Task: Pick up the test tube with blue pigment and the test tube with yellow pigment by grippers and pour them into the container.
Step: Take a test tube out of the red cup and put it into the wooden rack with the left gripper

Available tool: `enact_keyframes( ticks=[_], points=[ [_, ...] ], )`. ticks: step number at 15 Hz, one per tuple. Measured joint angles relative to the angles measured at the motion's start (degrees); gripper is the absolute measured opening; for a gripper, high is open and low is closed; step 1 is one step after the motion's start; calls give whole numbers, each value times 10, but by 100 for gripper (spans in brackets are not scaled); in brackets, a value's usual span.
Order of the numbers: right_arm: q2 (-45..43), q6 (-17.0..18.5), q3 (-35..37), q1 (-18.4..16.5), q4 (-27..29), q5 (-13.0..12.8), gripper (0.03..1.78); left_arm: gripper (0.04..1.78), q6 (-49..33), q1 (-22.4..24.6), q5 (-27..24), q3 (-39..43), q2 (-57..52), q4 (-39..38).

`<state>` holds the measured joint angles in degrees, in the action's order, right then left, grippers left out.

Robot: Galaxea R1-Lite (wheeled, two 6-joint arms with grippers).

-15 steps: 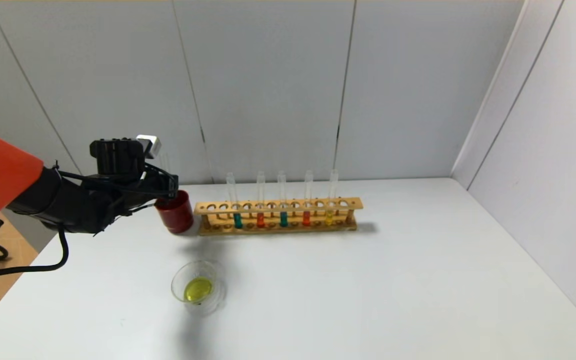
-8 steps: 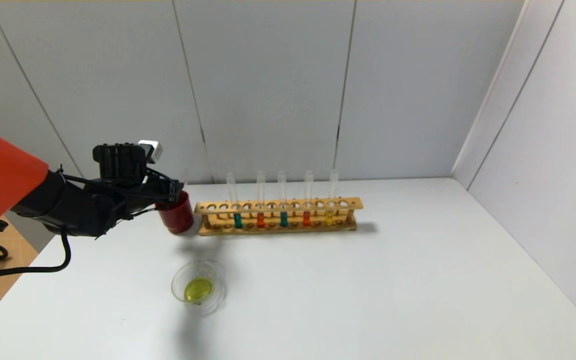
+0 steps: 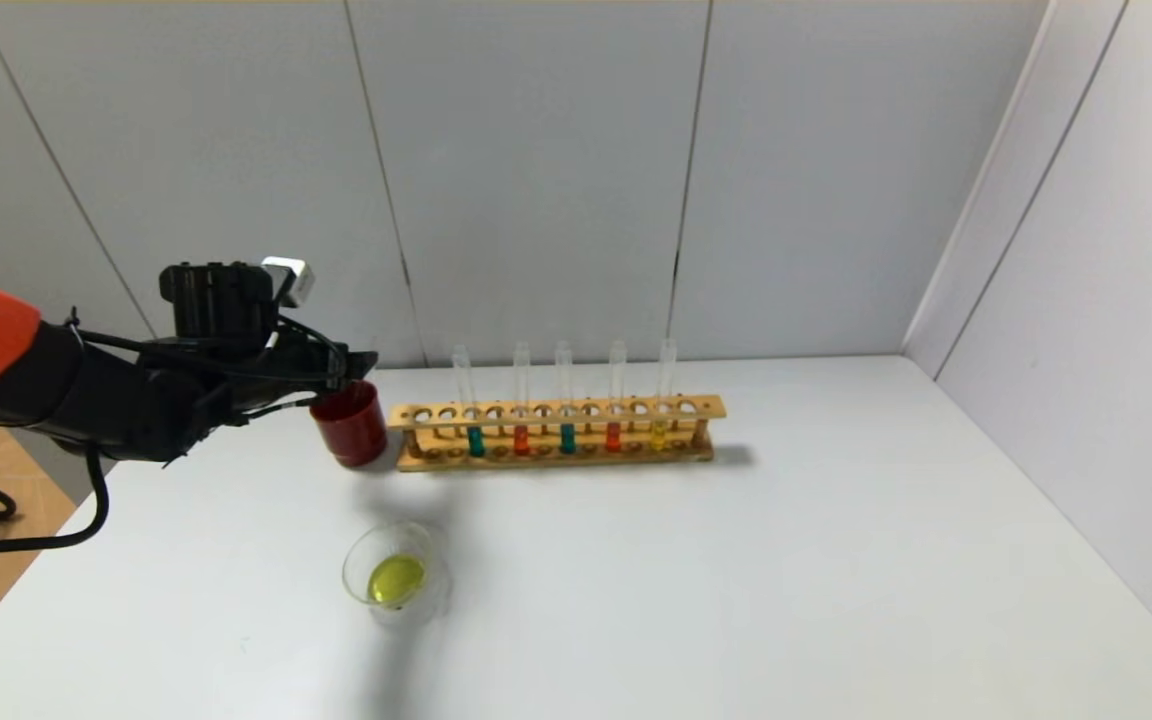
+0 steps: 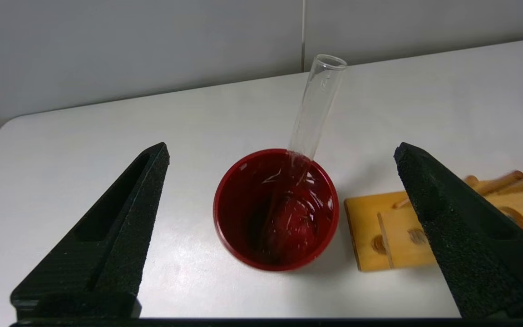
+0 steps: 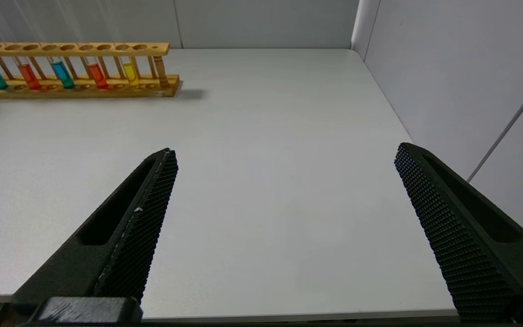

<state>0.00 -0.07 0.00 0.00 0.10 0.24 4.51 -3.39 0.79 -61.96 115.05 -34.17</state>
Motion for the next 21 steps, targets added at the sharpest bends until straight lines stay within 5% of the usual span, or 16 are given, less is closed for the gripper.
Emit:
enact_keyframes(
  ticks=[5,8,13,21],
  points=[
    [0,0,0,0,0,0,175,175,11,-34,-21,8,-124,207],
    [0,0,0,0,0,0,175,175,-3,-71,-95,41,-187,294],
    [0,0,0,0,0,0,175,175,-70,-151,-90,89,-211,240],
    [0,0,0,0,0,0,175,175,-88,-188,-15,95,-108,99]
  ],
)
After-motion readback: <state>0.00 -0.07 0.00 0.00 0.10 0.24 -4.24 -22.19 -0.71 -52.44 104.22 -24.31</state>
